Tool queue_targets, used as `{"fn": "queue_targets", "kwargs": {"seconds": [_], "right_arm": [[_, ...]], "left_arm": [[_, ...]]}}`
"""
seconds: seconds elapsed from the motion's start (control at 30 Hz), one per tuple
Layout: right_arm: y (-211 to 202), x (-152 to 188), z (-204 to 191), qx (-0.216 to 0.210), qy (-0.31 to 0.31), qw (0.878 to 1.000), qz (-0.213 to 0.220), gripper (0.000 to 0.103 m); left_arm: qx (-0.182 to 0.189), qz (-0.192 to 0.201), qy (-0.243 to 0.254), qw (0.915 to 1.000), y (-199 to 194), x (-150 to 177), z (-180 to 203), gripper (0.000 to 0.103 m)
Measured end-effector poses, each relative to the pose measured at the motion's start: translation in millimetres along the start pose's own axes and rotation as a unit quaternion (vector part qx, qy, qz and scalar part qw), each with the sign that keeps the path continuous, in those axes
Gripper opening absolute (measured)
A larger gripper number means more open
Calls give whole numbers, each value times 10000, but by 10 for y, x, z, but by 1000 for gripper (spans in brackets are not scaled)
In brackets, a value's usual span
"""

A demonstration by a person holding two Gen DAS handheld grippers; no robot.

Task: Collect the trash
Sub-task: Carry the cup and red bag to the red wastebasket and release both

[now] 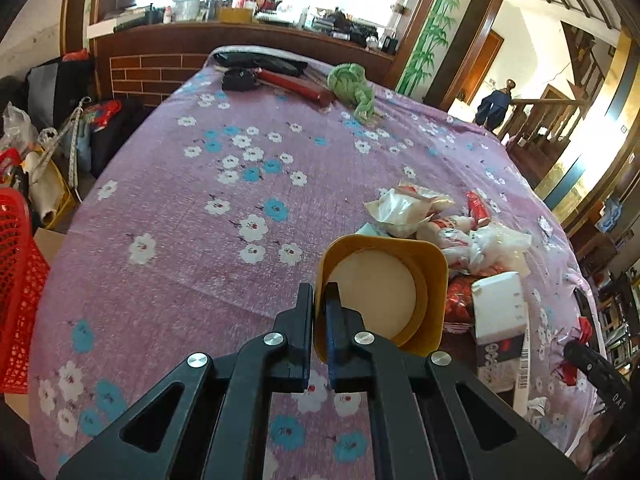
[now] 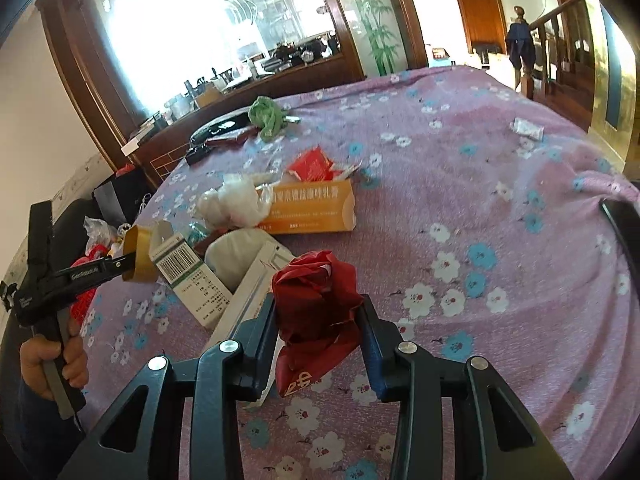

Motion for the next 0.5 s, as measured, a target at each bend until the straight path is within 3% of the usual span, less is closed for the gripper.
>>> {"fn": "queue_targets", "kwargs": {"seconds": [0.27,0.5], "right_arm": [[-137,-80,-357,-272,-329,9990,102,41],[-168,-150,-1006,-777,-783,9939,15,41]], "left_arm": [[-71,248,-13,9997,-323,40,-74,5],[-142,551,-245,9981,-724,38,-326,5]]}}
Point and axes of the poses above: each gripper's, at about its wrist camera, not at the fingertips, and y roughly the way its jaws point, z to its right, x to its underside, the point moved 10 cm from there along y, roughly the way its jaws point, and after that the axes turned 6 degrees about x, right-handed, at the moved point
